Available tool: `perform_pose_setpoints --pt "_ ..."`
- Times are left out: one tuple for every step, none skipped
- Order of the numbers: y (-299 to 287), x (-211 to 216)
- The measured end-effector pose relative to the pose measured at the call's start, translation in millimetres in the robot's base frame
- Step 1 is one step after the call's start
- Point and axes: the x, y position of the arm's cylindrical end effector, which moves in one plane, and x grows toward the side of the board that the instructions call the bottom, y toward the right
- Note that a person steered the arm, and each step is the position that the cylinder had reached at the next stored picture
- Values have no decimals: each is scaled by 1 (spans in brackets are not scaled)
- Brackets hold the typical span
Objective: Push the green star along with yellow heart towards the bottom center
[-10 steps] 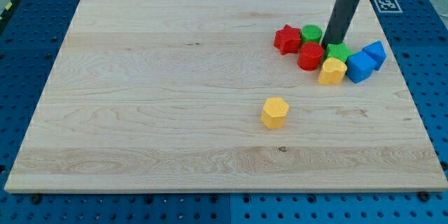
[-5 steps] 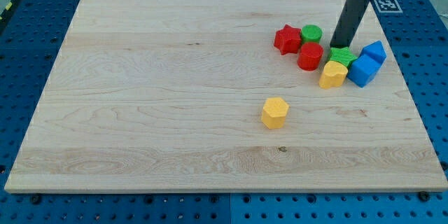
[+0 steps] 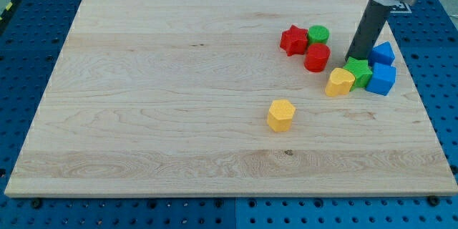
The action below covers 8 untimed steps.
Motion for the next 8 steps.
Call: perform_pose_setpoints --pt "0 3" --pt "0 13" --pt "-3 31" --pt "-17 43" --pt "-29 62" --pt "-36 88" --pt "-52 107" --pt "-62 111"
